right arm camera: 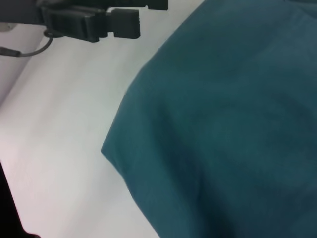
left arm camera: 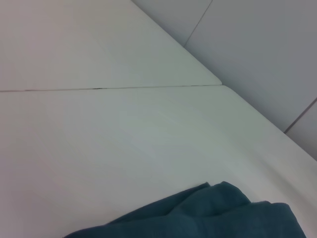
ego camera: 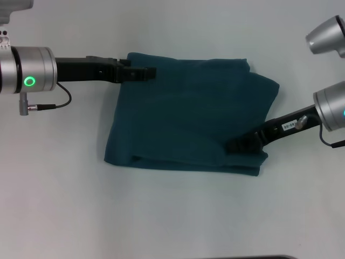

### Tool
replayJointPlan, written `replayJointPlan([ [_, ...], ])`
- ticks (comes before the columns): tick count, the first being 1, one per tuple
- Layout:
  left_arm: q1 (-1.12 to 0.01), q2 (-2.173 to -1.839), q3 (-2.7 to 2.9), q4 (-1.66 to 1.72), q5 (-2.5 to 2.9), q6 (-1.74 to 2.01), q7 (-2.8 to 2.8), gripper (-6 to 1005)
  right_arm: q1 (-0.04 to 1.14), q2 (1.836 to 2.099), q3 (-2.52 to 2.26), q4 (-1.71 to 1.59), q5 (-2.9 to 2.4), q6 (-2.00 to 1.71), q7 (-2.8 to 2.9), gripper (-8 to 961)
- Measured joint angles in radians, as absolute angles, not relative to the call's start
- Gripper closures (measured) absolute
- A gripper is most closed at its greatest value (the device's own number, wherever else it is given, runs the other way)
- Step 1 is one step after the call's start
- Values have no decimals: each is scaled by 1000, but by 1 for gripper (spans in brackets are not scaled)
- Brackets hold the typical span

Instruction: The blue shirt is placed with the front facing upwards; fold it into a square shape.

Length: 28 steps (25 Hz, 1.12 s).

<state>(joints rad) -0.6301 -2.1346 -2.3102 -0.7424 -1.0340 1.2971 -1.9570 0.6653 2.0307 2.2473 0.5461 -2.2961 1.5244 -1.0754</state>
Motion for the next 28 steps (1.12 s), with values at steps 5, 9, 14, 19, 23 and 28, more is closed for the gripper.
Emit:
replayJointPlan([
  [5, -633, -2134, -2309, -742, -1034, 1289, -1957, 91, 667, 2032, 2260, 557, -2281, 1526, -1085, 883],
  [9, -633, -2133, -2309, -743, -1034, 1290, -1957, 91, 651, 2022, 2286, 571, -2217, 1525, -1098, 879],
  [14, -632, -2131, -2310, -744, -1034, 1295, -1957, 92, 636, 2012, 2342, 573, -2190, 1479, -1091, 873],
  [19, -632, -2131, -2310, -744, -1037, 1296, -1959, 92, 634, 2012, 2336, 569, -2196, 1388, -1068, 867],
  [23, -635, -2131, -2310, -744, -1035, 1292, -1959, 93, 634, 2019, 2332, 574, -2197, 1326, -1064, 862],
  [28, -637, -2129, -2310, -744, -1035, 1289, -1959, 93, 640, 2022, 2330, 574, -2196, 1298, -1071, 857],
])
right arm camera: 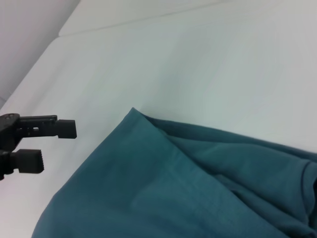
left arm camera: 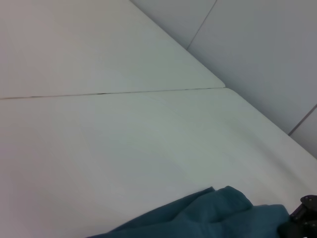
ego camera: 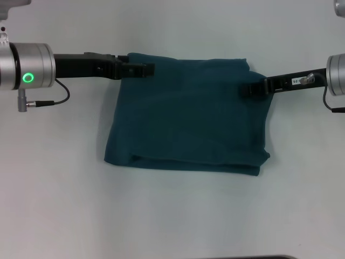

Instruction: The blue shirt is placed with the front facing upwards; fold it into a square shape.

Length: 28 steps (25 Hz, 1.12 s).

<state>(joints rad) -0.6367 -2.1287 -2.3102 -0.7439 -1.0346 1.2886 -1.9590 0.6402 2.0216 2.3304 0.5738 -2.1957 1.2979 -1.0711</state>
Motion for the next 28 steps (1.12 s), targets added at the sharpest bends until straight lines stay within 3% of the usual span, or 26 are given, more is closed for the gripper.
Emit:
replayJointPlan([
  [9, -620, -2122, -2310, -768, -1034, 1322, -1959, 93, 607, 2017, 2346, 628, -2098, 1386, -1134, 846],
  [16, -536, -2117, -2311, -871, -1039, 1488, -1937, 91, 554, 1996, 2366, 652, -2022, 1528, -1273, 838],
  [23, -455, -2121, -2369, -915, -1063, 1669, -1846, 89, 530, 2003, 2368, 650, -2018, 1666, -1450, 830],
  [26, -436, -2121, -2419, -904, -1088, 1747, -1788, 88, 524, 2017, 2374, 644, -2017, 1733, -1562, 642],
  [28, -426, -2118, -2444, -880, -1102, 1791, -1746, 88, 522, 2022, 2374, 643, -2017, 1737, -1582, 598],
])
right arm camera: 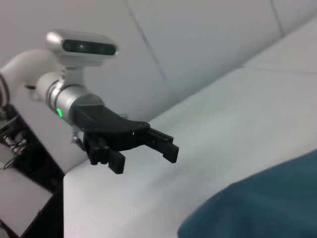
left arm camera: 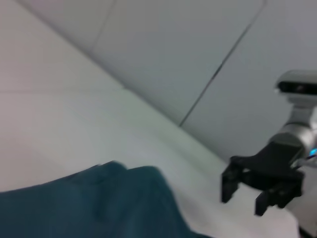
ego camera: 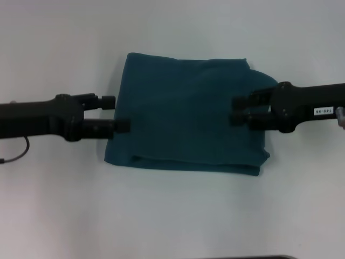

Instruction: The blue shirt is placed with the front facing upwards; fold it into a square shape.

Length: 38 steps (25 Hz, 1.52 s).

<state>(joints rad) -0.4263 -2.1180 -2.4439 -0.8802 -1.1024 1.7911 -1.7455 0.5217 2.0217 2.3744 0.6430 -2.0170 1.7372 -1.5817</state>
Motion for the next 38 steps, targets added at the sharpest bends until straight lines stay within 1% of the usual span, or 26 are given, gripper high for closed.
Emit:
replayJointPlan([
  [3, -419, -2110, -2451, -838, -1111, 1809, -1709, 87, 517, 2030, 2375, 642, -2017, 1742, -1620, 532],
  [8, -411, -2103, -2451, -809, -1108, 1809, -1691, 85, 515, 2032, 2375, 642, -2016, 1745, -1624, 421],
  [14, -407, -2102, -2451, -808, -1109, 1810, -1688, 85, 516, 2033, 2377, 642, -2016, 1745, -1604, 198],
  [38, -415, -2100, -2440, -810, -1097, 1805, -1686, 85, 531, 2032, 2369, 646, -2024, 1726, -1582, 219],
])
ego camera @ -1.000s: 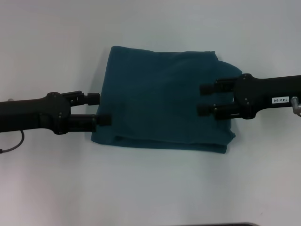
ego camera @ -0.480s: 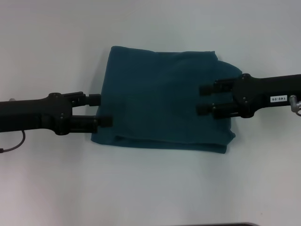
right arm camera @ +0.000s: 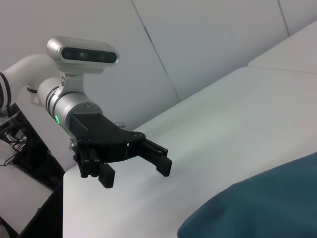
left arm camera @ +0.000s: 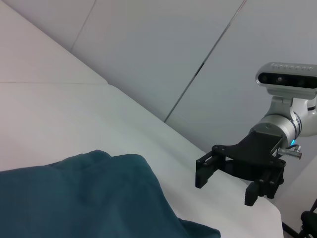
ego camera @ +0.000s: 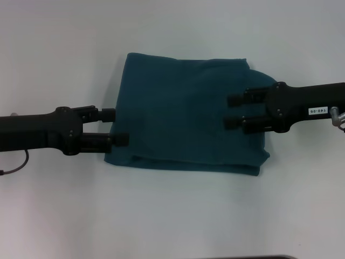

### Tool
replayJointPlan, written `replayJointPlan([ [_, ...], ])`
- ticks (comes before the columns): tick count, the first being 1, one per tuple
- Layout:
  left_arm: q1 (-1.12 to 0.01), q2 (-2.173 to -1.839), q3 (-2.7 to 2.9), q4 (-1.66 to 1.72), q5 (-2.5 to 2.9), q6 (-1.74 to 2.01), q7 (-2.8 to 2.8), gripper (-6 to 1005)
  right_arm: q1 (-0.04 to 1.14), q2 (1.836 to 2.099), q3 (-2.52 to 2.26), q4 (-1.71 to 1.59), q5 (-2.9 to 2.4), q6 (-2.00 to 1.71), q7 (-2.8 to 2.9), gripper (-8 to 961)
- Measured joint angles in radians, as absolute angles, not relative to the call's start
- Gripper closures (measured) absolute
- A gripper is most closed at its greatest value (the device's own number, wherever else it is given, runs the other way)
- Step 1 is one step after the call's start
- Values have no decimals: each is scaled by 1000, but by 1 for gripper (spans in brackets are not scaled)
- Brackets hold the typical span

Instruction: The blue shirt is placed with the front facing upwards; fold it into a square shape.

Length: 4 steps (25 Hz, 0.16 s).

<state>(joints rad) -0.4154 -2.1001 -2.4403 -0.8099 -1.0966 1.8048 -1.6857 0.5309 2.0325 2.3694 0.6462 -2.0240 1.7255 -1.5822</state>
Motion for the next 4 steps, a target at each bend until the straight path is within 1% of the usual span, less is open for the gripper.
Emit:
replayJointPlan([
  [4, -416, -2100, -2440, -809, -1097, 1805, -1686, 85, 534, 2032, 2368, 646, -2024, 1716, -1585, 219],
])
